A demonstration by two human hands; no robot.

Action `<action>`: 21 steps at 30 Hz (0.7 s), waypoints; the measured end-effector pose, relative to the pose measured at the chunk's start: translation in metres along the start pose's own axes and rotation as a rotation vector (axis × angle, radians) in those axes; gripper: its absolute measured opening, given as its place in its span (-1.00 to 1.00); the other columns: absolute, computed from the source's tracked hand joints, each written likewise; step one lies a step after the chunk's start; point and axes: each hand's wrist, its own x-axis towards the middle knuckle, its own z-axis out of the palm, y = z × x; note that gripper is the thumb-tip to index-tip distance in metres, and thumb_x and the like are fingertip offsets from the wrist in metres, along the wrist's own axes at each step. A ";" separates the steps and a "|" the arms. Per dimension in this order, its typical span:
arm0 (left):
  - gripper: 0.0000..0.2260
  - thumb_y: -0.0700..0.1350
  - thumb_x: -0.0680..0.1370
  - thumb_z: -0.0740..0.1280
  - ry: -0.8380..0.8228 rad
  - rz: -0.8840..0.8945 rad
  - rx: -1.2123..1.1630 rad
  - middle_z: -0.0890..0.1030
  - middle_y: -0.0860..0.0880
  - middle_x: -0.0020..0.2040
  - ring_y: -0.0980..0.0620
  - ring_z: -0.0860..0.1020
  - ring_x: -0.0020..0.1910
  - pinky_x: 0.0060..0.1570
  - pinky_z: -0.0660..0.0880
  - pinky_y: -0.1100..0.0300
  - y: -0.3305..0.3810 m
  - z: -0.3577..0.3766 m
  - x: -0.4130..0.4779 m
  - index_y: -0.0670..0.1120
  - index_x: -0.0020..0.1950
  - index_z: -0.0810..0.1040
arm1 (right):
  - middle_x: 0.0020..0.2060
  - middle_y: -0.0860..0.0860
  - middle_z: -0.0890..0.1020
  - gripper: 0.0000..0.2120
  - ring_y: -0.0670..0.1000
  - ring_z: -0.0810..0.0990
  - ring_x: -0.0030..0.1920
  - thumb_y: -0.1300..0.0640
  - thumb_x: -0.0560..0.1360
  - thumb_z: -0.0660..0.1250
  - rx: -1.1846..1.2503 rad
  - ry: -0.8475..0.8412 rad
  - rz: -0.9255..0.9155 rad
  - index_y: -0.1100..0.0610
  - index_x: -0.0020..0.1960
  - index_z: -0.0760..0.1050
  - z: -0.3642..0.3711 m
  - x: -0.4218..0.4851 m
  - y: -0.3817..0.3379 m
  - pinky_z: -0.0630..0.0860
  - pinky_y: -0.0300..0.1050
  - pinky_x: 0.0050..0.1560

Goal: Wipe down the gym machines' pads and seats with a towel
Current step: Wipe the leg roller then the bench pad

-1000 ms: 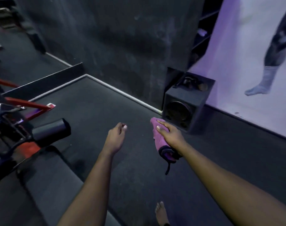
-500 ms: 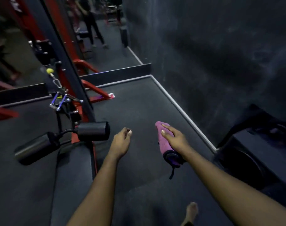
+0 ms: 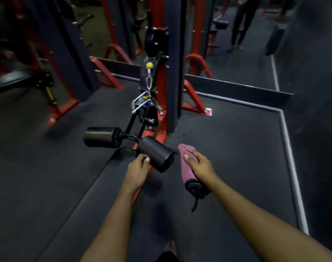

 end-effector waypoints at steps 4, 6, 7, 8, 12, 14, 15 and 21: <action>-0.79 -0.07 0.70 0.18 0.104 -0.118 -0.044 0.62 -0.04 0.02 -0.04 0.56 0.04 -0.02 0.41 0.13 -0.028 0.013 0.052 -0.10 0.21 0.56 | 0.43 0.03 0.52 -0.61 0.08 0.49 0.41 -0.16 0.61 0.33 -0.126 -0.141 -0.042 -0.24 0.43 0.48 0.019 0.084 0.002 0.34 -0.24 0.29; -0.77 -0.08 0.70 0.18 0.116 -0.161 -0.044 0.63 -0.08 0.09 -0.06 0.56 0.09 0.06 0.46 0.09 -0.041 0.022 0.078 -0.12 0.23 0.56 | 0.44 0.04 0.51 -0.60 0.09 0.48 0.41 -0.16 0.62 0.31 -0.161 -0.170 -0.044 -0.24 0.45 0.46 0.029 0.119 0.003 0.32 -0.25 0.27; -0.77 -0.09 0.70 0.17 0.132 -0.181 -0.045 0.63 -0.09 0.12 -0.07 0.56 0.11 0.08 0.46 0.09 -0.047 0.025 0.093 -0.14 0.24 0.55 | 0.44 0.04 0.51 -0.60 0.10 0.48 0.42 -0.17 0.62 0.30 -0.178 -0.194 -0.052 -0.24 0.45 0.45 0.035 0.140 0.001 0.33 -0.23 0.29; -0.76 -0.10 0.70 0.17 0.146 -0.225 -0.050 0.63 -0.10 0.13 -0.06 0.56 0.11 0.09 0.45 0.11 -0.051 0.031 0.104 -0.15 0.25 0.55 | 0.44 0.03 0.50 -0.59 0.10 0.48 0.42 -0.17 0.62 0.30 -0.211 -0.218 -0.058 -0.24 0.46 0.44 0.040 0.161 0.005 0.34 -0.20 0.32; -0.79 -0.13 0.70 0.18 0.225 -0.310 -0.085 0.62 -0.08 0.09 -0.04 0.55 0.08 0.03 0.39 0.17 -0.059 0.044 0.140 -0.16 0.21 0.56 | 0.43 0.07 0.51 -0.51 0.13 0.49 0.40 -0.28 0.58 0.26 -0.334 -0.334 -0.175 -0.33 0.49 0.33 0.060 0.225 0.009 0.41 0.04 0.41; -0.79 -0.14 0.69 0.19 0.257 -0.333 -0.079 0.62 -0.08 0.12 -0.02 0.54 0.09 0.03 0.36 0.23 -0.066 0.053 0.155 -0.16 0.22 0.56 | 0.45 0.09 0.47 -0.46 0.15 0.47 0.40 -0.33 0.56 0.23 -0.403 -0.395 -0.226 -0.40 0.52 0.23 0.071 0.249 0.014 0.43 0.06 0.40; -0.78 -0.14 0.69 0.19 0.278 -0.354 -0.079 0.62 -0.07 0.15 0.01 0.54 0.10 0.02 0.33 0.28 -0.076 0.063 0.169 -0.15 0.25 0.56 | 0.46 0.10 0.45 -0.46 0.17 0.47 0.40 -0.30 0.58 0.22 -0.445 -0.443 -0.261 -0.41 0.53 0.18 0.082 0.270 0.019 0.44 0.06 0.38; -0.62 -0.09 0.71 0.14 0.343 -0.422 -0.069 0.44 -0.02 0.47 0.01 0.39 0.44 0.33 0.24 0.29 -0.126 0.114 0.242 -0.05 0.54 0.38 | 0.61 0.17 0.13 -0.41 0.24 0.38 0.40 -0.31 0.63 0.05 -0.708 -0.605 -0.562 -0.50 0.53 -0.20 0.145 0.327 0.076 0.44 0.18 0.33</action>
